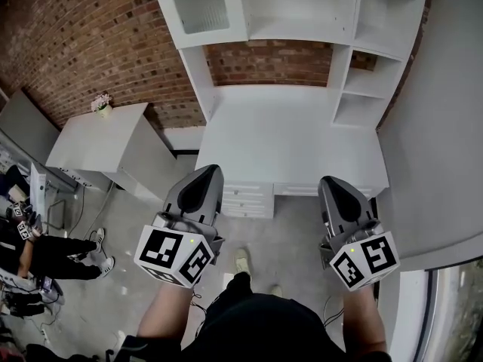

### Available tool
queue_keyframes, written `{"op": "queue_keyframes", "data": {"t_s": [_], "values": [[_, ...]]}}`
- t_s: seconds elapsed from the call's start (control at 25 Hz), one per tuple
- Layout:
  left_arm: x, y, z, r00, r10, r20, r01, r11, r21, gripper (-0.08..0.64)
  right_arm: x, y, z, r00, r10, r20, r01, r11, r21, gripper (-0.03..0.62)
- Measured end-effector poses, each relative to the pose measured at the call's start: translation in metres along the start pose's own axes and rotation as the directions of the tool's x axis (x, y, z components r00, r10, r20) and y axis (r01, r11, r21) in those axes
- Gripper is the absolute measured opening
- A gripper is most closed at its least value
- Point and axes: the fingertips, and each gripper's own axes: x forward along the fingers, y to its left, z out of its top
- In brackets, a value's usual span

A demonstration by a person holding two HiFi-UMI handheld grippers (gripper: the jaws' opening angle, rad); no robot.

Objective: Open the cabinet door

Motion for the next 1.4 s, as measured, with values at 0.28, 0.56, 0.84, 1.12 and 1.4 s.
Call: {"op": "queue_keyframes", "data": {"t_s": [0.28,0.56,0.84,1.12,1.4], "values": [[0.053,0.042,-0.004,0.999,-0.037,0.005,0.037,0.999,-0.023,0.006,0.054,-0.01,-0.006,0.999,-0.014,-0.032,0.013,1.0,-0.02,0.005],[0.121,0.105,0.007,0.996,-0.09,0.019,0.089,0.996,0.018,0.006,0.135,-0.02,-0.014,0.998,-0.05,-0.043,0.049,0.999,-0.024,0.005],[0.186,0.162,0.036,0.987,-0.15,0.054,0.146,0.986,0.081,0.006,0.212,-0.029,-0.015,0.995,-0.091,-0.038,0.091,0.996,-0.008,0.005],[0.237,0.198,0.065,0.977,-0.191,0.094,0.176,0.973,0.151,0.006,0.27,-0.027,-0.019,0.996,-0.086,-0.038,0.087,0.996,0.001,0.005],[0.293,0.214,0.095,0.978,-0.162,0.131,0.128,0.963,0.236,0.006,0.316,-0.056,-0.025,0.999,-0.024,-0.047,0.024,1.0,0.011,0.005]]}}
